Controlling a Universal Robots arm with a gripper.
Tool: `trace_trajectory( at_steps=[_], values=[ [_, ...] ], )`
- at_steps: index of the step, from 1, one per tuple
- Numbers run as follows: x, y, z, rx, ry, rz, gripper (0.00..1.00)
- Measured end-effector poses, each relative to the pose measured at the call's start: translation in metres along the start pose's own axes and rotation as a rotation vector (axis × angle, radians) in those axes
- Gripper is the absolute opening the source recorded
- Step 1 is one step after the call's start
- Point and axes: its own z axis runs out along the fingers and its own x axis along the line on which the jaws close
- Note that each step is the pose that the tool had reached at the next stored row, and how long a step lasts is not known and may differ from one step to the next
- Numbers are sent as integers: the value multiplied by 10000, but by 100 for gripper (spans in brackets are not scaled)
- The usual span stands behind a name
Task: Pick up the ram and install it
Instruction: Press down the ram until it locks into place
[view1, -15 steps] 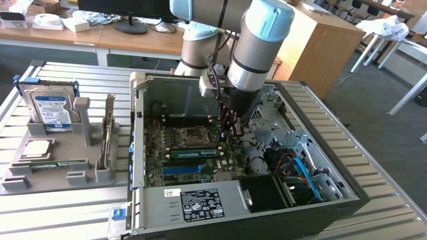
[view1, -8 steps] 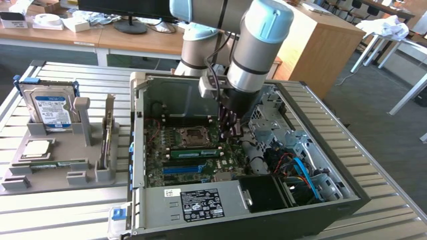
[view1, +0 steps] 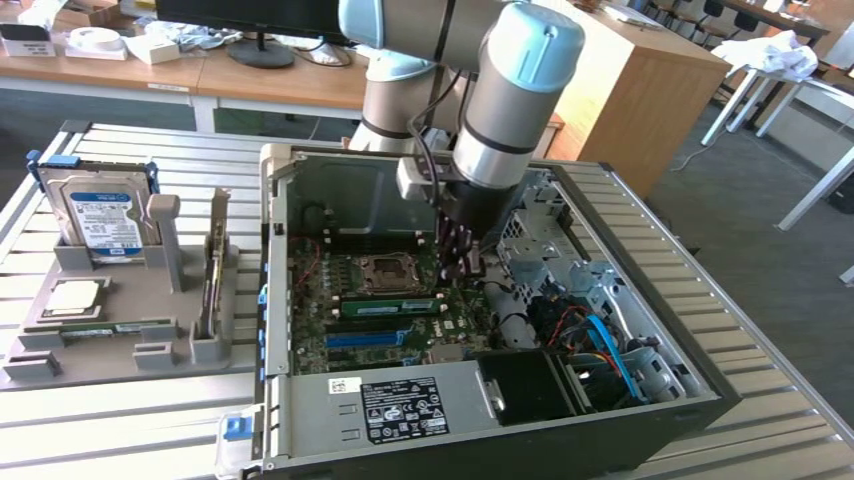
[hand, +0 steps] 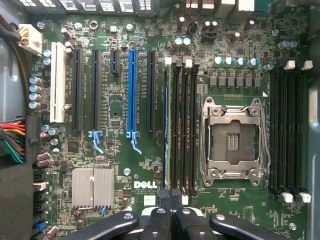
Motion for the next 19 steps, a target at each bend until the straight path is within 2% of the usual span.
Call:
trace_trajectory(
  at_steps=[12, 19],
  values=[
    [1, -1, 42, 0, 2, 1, 10],
    [1, -81, 41, -5, 0, 0, 10]
  ],
)
